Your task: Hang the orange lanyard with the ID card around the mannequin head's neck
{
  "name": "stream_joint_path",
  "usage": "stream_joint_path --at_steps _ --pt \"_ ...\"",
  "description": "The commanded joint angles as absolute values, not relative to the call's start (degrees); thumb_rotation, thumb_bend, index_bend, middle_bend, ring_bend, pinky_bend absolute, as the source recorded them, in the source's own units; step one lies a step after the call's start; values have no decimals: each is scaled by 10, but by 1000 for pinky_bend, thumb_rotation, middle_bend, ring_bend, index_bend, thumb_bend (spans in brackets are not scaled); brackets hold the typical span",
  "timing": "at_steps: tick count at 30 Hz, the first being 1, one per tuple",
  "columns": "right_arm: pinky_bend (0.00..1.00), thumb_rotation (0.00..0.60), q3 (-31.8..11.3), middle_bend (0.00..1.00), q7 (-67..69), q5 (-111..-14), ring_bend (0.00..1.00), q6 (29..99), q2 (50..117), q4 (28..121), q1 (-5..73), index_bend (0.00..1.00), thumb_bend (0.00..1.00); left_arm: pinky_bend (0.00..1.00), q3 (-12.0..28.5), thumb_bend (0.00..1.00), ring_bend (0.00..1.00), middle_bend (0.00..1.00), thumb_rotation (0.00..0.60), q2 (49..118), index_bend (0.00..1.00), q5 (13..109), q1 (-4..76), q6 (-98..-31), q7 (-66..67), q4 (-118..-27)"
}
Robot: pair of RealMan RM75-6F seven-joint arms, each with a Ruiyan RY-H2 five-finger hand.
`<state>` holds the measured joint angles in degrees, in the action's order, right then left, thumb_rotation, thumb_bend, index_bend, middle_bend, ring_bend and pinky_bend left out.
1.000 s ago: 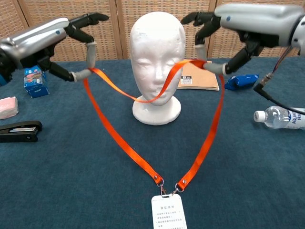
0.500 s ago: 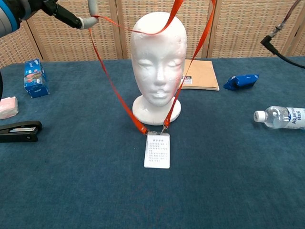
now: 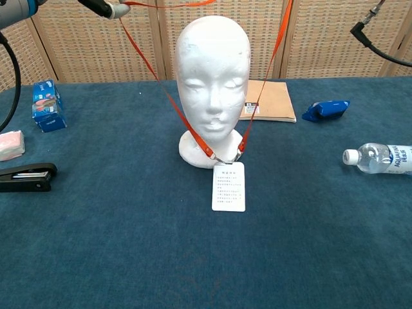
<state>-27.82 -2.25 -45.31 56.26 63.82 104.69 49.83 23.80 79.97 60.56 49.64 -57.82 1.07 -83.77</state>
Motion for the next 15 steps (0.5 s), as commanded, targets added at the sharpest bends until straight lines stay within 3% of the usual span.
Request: stream_joint_path --at_steps 1,6,9,11,12,14,15 --pt "0 600 -286 0 -48 -383 0 540 656 995 535 691 672 0 250 395 0 0 600 815 720 567 521 -550 32 -805" --pt "0 600 -286 0 -59 -311 0 510 687 920 571 690 672 0 261 394 0 0 600 848 691 523 557 -520 48 -742" --pt "0 600 -284 0 -59 -293 0 493 703 879 585 633 662 0 263 389 0 0 600 865 544 506 574 -503 54 -705" --pt "0 600 -281 0 -59 -290 0 483 714 850 592 422 521 0 261 300 0 0 600 875 141 497 584 -488 56 -680" --pt "0 600 -279 0 -56 -292 0 480 721 836 594 339 434 0 260 245 0 0 600 878 36 491 588 -475 56 -671" --pt "0 600 -275 0 -53 -301 0 473 731 813 597 171 192 0 266 77 0 0 600 884 0 486 594 -466 41 -657" --pt "0 600 -272 0 -54 -305 0 472 735 804 598 148 145 0 269 44 0 0 600 888 0 489 595 -469 33 -652"
